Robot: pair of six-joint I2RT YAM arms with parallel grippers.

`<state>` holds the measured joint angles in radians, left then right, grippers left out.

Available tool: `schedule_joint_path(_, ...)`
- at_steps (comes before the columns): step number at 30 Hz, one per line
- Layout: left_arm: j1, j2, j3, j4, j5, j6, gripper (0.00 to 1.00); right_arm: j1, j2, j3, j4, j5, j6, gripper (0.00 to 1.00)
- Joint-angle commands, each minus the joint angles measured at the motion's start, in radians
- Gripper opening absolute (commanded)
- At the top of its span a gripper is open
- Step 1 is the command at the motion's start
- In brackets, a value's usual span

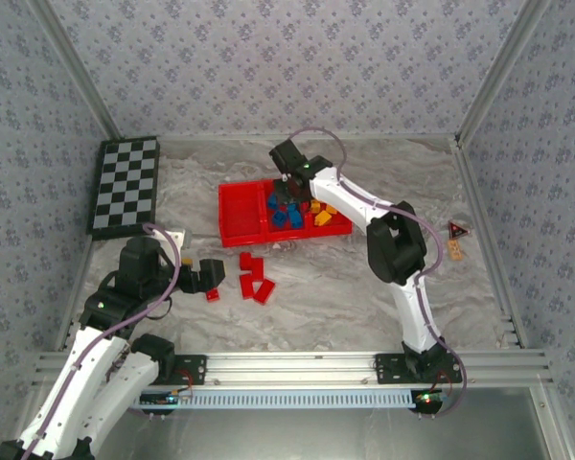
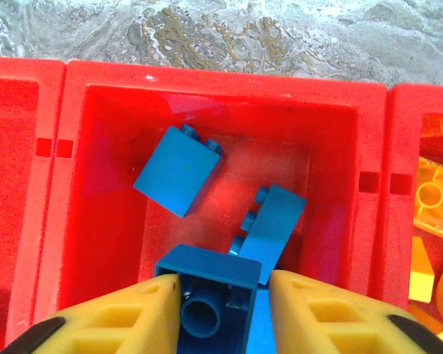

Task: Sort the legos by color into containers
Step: Place the lego in the container, then pick up the lego from the middle-left of the table.

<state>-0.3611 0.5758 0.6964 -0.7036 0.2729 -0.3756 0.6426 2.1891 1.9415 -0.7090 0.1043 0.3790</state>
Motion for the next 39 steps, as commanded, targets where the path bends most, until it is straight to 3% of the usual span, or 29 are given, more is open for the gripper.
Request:
schedule_joint_path(1,-0.002,-0.017,-0.003,0.007,-0.006,0.01,1.0,-0.008,0.026,0.057,-0.011,-0.022,-0.037,0.42)
schedule_joint_path(5,-0.002,-0.013,-0.003,0.005,-0.01,0.01,1.0,-0.014,0.033,0.071,-0.007,-0.023,-0.049,0.5)
schedule_joint_path(8,-0.002,0.002,0.009,-0.011,-0.011,0.013,1.0,-0.016,0.012,0.05,0.012,0.009,-0.034,0.71)
schedule_joint_path(14,-0.003,0.028,0.03,-0.041,-0.03,0.018,1.0,-0.014,-0.124,-0.091,0.102,0.047,-0.025,1.0)
schedule_joint_path(19,-0.016,0.091,0.065,-0.082,-0.057,-0.034,1.0,-0.018,-0.342,-0.303,0.192,0.077,-0.034,1.0)
schedule_joint_path(24,-0.088,0.158,0.038,-0.07,-0.064,-0.223,1.0,-0.032,-0.608,-0.546,0.228,0.169,-0.072,1.0)
schedule_joint_path(30,-0.219,0.186,-0.087,-0.132,-0.381,-0.514,1.0,-0.105,-0.995,-0.901,0.384,0.248,-0.238,1.0)
schedule_joint_path(33,-0.222,0.18,-0.134,-0.139,-0.437,-0.587,1.0,-0.24,-1.151,-1.051,0.431,0.215,-0.13,1.0)
schedule_joint_path(35,-0.221,0.197,-0.135,-0.16,-0.478,-0.598,1.0,-0.322,-1.245,-1.117,0.467,0.076,-0.072,1.0)
schedule_joint_path(39,-0.222,0.257,-0.125,-0.134,-0.462,-0.56,1.0,-0.362,-1.296,-1.127,0.452,-0.02,-0.078,1.0)
